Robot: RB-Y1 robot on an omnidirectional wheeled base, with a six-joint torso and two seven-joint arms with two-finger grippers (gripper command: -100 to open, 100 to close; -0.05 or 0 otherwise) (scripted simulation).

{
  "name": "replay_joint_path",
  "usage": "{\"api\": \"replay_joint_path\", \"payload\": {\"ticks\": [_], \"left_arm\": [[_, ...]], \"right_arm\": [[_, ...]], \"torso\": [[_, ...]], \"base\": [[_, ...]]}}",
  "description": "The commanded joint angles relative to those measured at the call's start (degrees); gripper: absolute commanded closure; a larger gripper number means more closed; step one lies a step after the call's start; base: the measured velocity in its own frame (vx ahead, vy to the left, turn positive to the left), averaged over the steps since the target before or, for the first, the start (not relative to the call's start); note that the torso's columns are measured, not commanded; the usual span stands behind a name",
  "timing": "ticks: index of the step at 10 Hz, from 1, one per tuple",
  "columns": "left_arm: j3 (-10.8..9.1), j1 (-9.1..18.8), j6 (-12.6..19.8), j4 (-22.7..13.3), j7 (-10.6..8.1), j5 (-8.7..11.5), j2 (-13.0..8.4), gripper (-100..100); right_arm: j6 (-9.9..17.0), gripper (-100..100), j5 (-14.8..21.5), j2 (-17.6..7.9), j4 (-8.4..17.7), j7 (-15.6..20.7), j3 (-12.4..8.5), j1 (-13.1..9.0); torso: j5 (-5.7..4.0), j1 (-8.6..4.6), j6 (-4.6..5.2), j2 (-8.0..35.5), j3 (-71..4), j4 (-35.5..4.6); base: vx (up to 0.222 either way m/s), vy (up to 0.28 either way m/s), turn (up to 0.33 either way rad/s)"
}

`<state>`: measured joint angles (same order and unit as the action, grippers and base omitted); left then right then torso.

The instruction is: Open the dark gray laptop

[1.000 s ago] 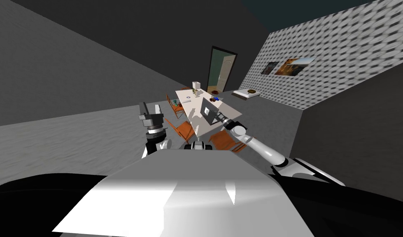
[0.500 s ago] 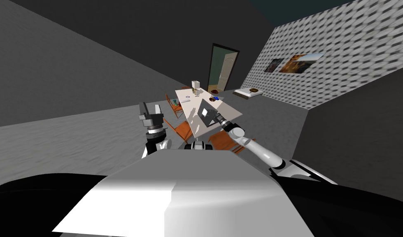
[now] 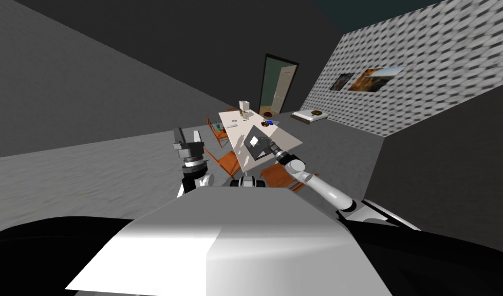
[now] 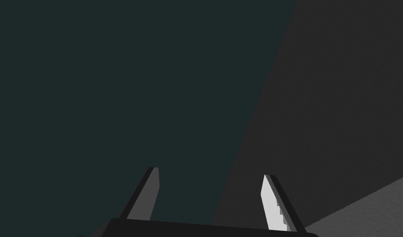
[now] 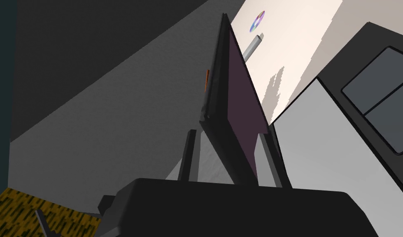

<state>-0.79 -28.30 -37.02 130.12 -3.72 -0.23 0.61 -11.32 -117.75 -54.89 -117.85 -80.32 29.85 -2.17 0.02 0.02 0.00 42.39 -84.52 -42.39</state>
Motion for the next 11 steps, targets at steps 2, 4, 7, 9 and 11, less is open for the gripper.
{"api": "replay_joint_path", "payload": {"ticks": [2, 4, 7, 9, 11], "left_arm": [[0.00, 0.00, 0.00, 0.00, 0.00, 0.00, 0.00, 0], [0.00, 0.00, 0.00, 0.00, 0.00, 0.00, 0.00, 0], [-0.01, 0.01, 0.00, -0.01, 0.00, 0.00, -0.01, 0], [0.00, -0.01, 0.00, 0.00, 0.00, 0.00, 0.00, 0], [0.00, -0.01, 0.00, 0.00, 0.00, 0.00, 0.00, 0]], "right_arm": [[-0.10, 100, -0.01, 0.03, -0.12, 0.01, -0.06, -0.09], [1.94, 100, 2.87, 2.89, 2.87, 0.24, -2.83, -2.83], [1.94, 100, 6.40, 5.57, 6.05, 0.24, -5.90, -4.27], [1.94, 100, 6.52, 5.57, 6.05, 0.24, -7.65, -4.27], [1.12, -100, 3.45, 1.42, 3.82, -0.71, -7.35, -4.48]], "torso": [[-0.01, -0.03, -0.01, -0.01, 0.00, -0.01], [0.01, 0.05, 0.02, 0.03, 0.03, -0.03], [-0.09, -0.20, 0.19, 0.05, 0.07, -0.02], [0.10, 0.32, -0.03, -0.15, -0.08, 0.02], [0.07, 0.20, -0.02, -0.12, -0.06, 0.07]], "base": [[0.001, -0.014, 0.027], [-0.046, -0.044, 0.121], [-0.067, -0.117, 0.170], [0.001, 0.006, -0.024], [0.020, 0.037, -0.091]]}}
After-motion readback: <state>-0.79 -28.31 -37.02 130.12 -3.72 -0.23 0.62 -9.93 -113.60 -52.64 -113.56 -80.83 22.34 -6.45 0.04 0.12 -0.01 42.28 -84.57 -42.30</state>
